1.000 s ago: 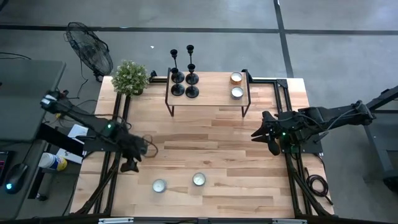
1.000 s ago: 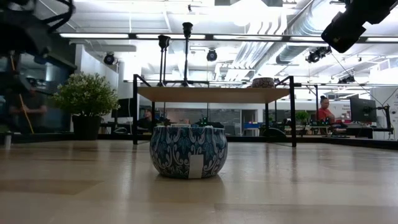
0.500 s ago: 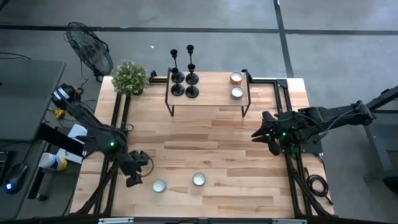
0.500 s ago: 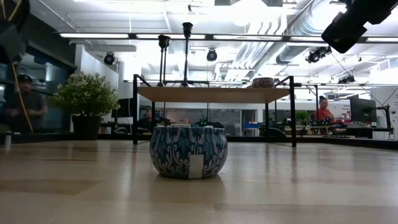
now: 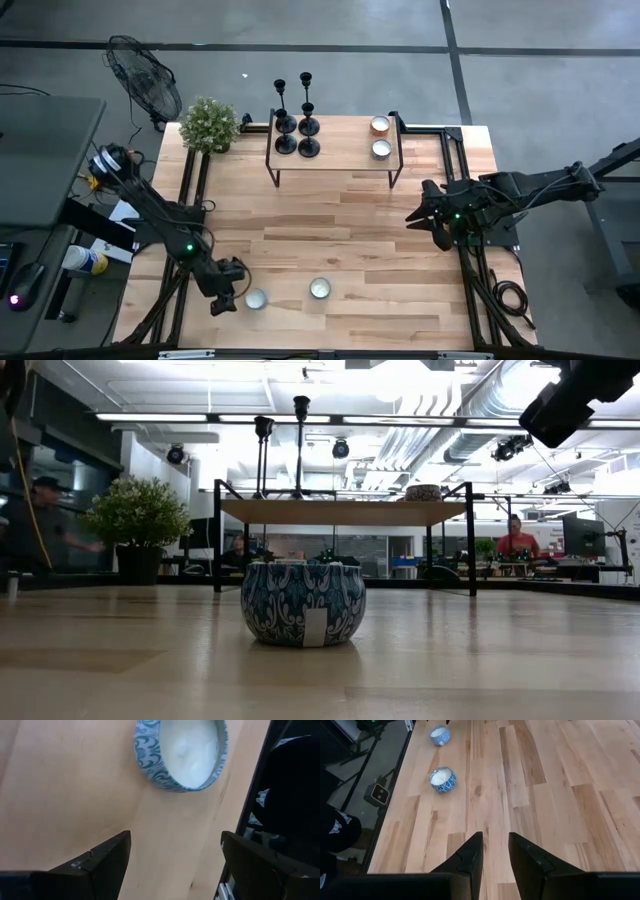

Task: Pick & Place candle stick holders
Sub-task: Put the light blue scented candle on the shelf

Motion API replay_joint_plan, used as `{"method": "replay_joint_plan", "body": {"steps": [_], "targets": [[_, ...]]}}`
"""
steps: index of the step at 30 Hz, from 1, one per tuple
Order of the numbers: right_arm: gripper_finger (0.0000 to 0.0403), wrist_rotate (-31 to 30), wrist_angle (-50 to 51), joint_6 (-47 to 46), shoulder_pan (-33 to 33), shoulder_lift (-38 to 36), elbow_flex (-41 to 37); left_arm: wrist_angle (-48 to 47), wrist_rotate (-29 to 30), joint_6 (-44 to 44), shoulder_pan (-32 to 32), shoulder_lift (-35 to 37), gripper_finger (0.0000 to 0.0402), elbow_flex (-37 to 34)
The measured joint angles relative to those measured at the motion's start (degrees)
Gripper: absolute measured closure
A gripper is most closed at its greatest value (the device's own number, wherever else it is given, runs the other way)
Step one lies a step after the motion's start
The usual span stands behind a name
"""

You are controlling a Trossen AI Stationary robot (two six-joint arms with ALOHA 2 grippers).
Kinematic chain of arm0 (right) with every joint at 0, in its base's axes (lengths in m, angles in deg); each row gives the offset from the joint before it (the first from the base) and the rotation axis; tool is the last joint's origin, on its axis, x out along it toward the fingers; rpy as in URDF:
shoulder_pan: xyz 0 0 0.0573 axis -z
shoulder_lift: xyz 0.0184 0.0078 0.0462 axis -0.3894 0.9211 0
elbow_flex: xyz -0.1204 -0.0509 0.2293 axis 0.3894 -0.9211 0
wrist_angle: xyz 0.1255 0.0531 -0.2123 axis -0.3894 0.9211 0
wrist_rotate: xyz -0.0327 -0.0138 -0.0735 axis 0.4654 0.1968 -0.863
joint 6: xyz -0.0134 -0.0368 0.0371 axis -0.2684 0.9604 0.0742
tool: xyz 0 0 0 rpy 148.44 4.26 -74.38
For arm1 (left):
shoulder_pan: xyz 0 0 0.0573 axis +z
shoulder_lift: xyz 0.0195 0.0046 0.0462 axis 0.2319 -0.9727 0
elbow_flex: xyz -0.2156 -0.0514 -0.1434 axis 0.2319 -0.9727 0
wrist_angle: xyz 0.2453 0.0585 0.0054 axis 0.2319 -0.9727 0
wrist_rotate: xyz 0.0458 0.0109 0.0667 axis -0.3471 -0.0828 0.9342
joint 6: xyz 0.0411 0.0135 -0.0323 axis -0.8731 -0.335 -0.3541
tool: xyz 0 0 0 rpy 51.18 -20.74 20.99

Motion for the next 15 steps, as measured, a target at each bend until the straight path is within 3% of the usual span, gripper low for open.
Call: {"method": "replay_joint_plan", "body": {"steps": [15], "targets": [[0.0319, 1.1, 2.2, 0.1, 0.0, 0.0, 0.0, 4.6, -2.0, 1.4, 0.0, -4.2, 0.0099, 0.0]]}}
